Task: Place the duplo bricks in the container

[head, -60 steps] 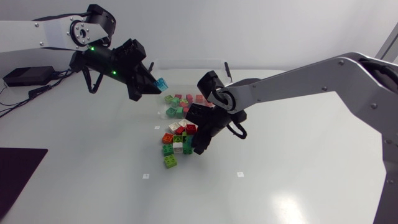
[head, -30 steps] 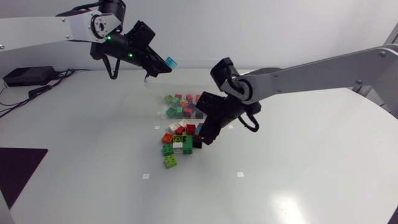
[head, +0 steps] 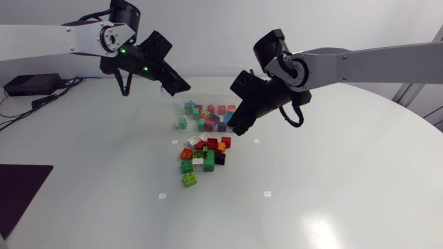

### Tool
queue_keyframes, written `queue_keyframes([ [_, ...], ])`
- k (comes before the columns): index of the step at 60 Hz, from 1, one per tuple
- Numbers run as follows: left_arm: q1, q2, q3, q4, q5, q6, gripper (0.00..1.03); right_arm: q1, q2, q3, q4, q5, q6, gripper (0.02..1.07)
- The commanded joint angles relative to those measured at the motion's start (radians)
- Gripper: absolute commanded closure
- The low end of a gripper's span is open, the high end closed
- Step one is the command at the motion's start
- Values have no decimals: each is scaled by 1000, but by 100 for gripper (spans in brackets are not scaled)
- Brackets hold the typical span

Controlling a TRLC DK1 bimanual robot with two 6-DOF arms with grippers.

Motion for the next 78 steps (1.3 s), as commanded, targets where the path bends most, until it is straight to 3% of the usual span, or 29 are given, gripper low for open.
queue_keyframes([
  [1,1,-92,-99,0,-8,33,5,-13,-27,38,13,-4,36,84],
  [16,-27,-250,-361,-70,-77,183,5,-46,-18,116,68,-14,116,84],
  [31,-96,-243,-538,-80,-166,260,6,-60,24,202,93,-14,171,84],
  [46,-183,-146,-570,-100,-211,246,6,-73,120,306,125,-14,241,84],
  [65,-228,-68,-565,-100,-243,220,6,-79,240,412,154,-13,303,83],
  [70,-241,-68,-567,-100,-243,211,6,-89,257,429,156,-13,316,71],
  [78,-274,-49,-582,-101,-246,206,6,-98,271,438,151,-11,322,19],
])
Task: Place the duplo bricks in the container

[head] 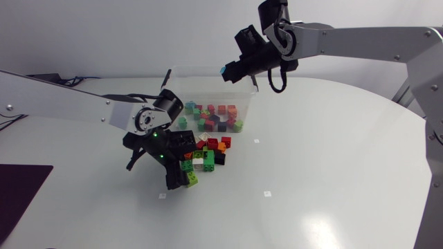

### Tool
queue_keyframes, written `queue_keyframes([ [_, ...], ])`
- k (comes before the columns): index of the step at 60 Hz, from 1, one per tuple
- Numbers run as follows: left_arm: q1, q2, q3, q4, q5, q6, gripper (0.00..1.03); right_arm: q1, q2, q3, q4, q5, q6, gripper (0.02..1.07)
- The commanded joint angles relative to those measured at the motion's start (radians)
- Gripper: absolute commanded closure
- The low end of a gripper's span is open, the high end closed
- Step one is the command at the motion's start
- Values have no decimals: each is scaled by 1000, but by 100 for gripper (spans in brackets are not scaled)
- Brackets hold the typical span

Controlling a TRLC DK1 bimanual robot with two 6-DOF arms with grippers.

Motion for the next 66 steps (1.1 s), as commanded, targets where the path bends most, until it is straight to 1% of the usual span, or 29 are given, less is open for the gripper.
queue_keyframes([
  [1,-20,33,-35,-15,-7,-21,6,-11,25,22,12,-4,23,16],
  [3,-24,33,-35,-15,-5,-27,6,-13,16,12,12,-4,23,14],
  [15,-47,55,-30,-16,-7,-64,6,-13,-65,-76,21,-4,20,14],
  [28,-78,87,-30,-18,-32,-101,6,-11,-208,-260,68,-1,11,14],
  [33,-78,85,-33,-42,-36,-107,7,-10,-262,-327,71,-1,0,14],
  [44,-50,30,-50,-64,-39,-122,7,-7,-332,-418,87,-1,-7,14],
  [56,-61,-31,-98,-67,-47,-151,7,-7,-375,-470,90,2,-13,14],
  [66,-55,-109,-126,-71,-50,-171,7,-5,-397,-504,94,2,-16,14],
])
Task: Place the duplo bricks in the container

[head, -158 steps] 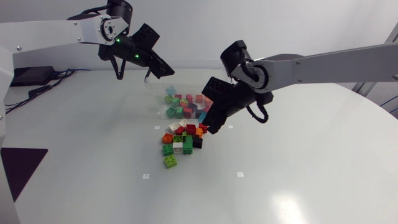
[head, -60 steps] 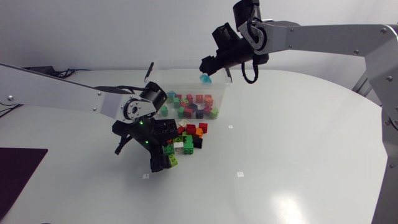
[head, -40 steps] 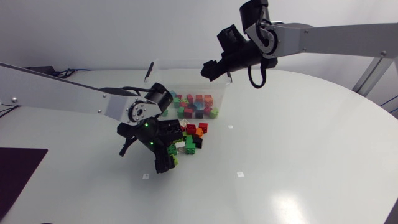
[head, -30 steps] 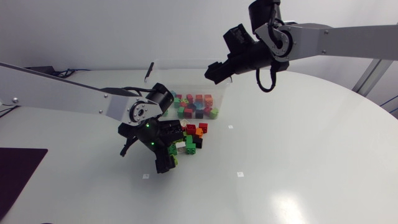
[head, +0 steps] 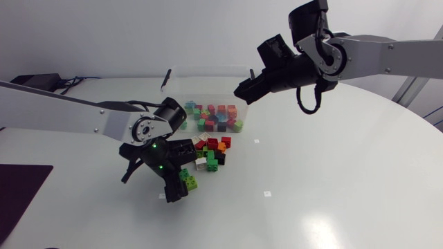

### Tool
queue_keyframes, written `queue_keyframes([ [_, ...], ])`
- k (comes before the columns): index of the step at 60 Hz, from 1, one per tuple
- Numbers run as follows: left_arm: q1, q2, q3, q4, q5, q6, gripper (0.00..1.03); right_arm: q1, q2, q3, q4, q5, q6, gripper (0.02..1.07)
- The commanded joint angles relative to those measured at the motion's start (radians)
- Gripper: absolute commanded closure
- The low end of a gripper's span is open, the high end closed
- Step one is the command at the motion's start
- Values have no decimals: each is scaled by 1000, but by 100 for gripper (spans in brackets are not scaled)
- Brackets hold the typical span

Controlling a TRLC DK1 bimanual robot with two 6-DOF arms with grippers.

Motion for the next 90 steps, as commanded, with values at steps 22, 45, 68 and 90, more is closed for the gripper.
queue_keyframes([
  [22,66,-157,-72,-57,-13,-12,7,2,-60,-87,14,-1,-31,14],
  [45,52,3,-3,-11,-64,-147,8,10,-95,-121,14,-1,-31,14],
  [68,52,77,12,61,-65,-212,56,128,-155,-237,-30,23,-28,14],
  [90,84,1,-42,65,-91,-202,85,320,-78,-217,-216,54,15,14],
])
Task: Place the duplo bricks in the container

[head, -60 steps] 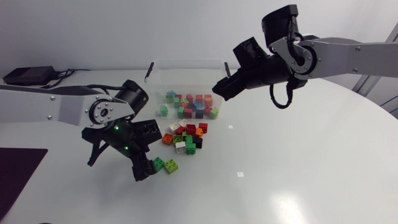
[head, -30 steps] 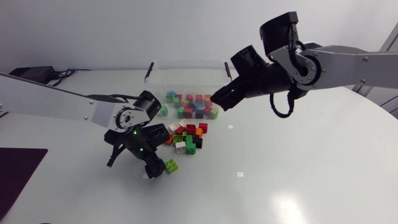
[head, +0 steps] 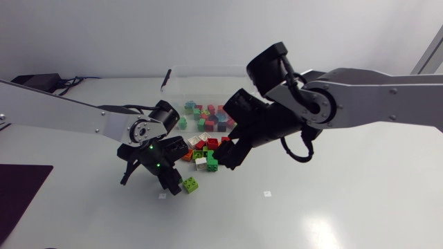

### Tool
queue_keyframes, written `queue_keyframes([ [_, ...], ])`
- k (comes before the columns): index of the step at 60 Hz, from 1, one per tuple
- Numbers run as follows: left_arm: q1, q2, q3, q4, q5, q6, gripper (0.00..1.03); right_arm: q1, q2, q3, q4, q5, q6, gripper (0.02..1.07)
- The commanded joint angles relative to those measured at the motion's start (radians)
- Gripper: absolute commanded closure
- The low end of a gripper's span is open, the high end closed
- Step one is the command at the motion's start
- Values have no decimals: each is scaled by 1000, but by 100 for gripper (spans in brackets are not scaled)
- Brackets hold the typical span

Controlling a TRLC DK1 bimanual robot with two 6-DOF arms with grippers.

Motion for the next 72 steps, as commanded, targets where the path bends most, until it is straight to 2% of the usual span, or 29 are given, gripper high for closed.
queue_keyframes([
  [1,22,-45,-28,1,-12,-11,85,43,56,14,-36,23,34,14],
  [13,94,-127,-39,-5,-12,-1,85,115,179,77,-77,64,83,14],
  [25,183,-222,-51,9,0,-4,85,160,340,233,-183,96,151,15],
  [39,317,-296,-8,21,106,-8,85,204,520,434,-347,136,197,17],
  [57,378,-337,20,35,174,-8,85,243,656,603,-467,171,244,20],
  [67,410,-355,37,40,214,-10,85,246,739,704,-528,190,270,23],
  [72,438,-369,53,47,241,-13,85,246,767,728,-542,199,284,37],
])
